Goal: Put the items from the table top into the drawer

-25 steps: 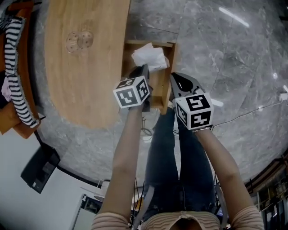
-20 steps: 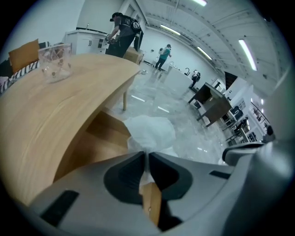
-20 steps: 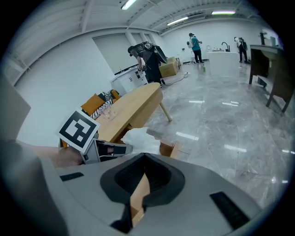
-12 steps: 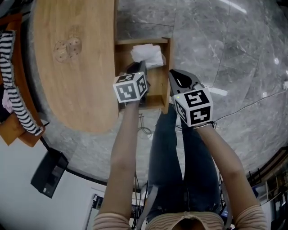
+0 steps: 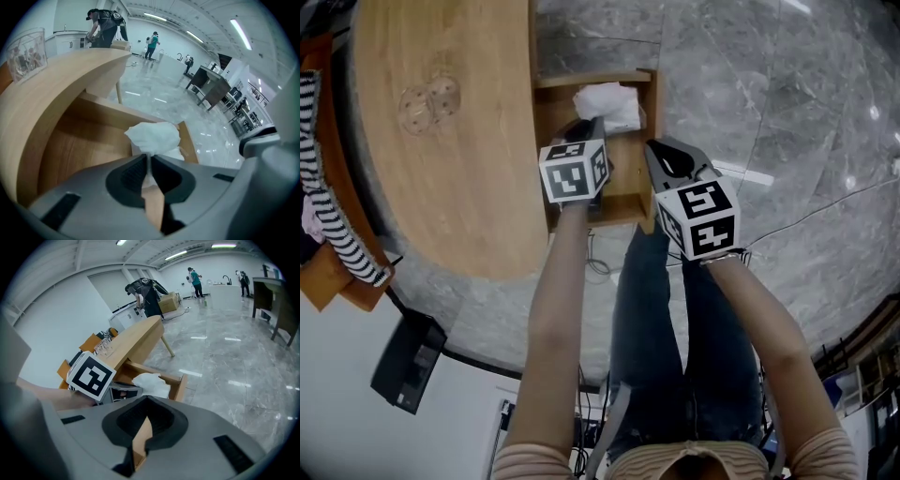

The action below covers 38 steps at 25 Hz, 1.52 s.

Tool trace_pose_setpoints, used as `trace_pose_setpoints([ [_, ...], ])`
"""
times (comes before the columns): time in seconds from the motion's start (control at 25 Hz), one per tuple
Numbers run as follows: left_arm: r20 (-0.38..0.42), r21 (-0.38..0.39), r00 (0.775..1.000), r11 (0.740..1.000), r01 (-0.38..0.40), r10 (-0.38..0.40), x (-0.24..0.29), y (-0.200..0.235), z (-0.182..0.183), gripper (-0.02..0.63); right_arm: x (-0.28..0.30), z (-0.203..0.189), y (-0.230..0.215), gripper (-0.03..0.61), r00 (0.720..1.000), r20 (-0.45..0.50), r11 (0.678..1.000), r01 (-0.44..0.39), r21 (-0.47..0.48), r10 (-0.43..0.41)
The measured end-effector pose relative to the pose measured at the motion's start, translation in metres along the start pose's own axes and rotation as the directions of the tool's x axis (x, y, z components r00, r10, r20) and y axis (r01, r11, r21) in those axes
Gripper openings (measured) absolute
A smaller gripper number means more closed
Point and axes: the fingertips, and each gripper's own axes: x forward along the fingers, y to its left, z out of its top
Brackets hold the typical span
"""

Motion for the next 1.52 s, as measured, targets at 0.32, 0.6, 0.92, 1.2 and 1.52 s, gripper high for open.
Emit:
trace_pose_setpoints([
  [0.32, -0.017, 0.031, 1.0, 0.999, -0.008, 0.009, 0.005, 0.006, 0.0, 0.043, 0.007, 0.001, 0.004, 0.008, 1.0, -0.01, 1.0, 0.004, 0.007, -0.004],
  [0.6, -0.034, 0.037, 0.999, 0.999, -0.012, 0.014, 0.009, 0.004, -0.004, 0.043, 0.009, -0.001, 0.007, 0.008, 1.0, -0.018, 1.0, 0.005, 0.006, -0.005],
  [0.92, -0.036, 0.004, 0.999, 1.0, -0.025, 0.025, 0.004, 0.002, -0.005, 0.106, 0.005, 0.002, 0.009, 0.008, 1.0, -0.015, 1.0, -0.002, 0.003, 0.002],
  [1.2, 0.021, -0.049, 0.999, 0.998, -0.046, 0.047, -0.023, -0.011, 0.005, 0.153, -0.012, 0.013, 0.013, 0.008, 1.0, 0.005, 1.0, -0.003, -0.003, 0.003],
  [1.52, 0.119, -0.073, 0.991, 0.996, -0.052, 0.061, -0.07, -0.031, 0.028, 0.153, -0.039, 0.037, 0.02, 0.008, 0.998, 0.058, 1.0, -0.008, -0.008, 0.009],
])
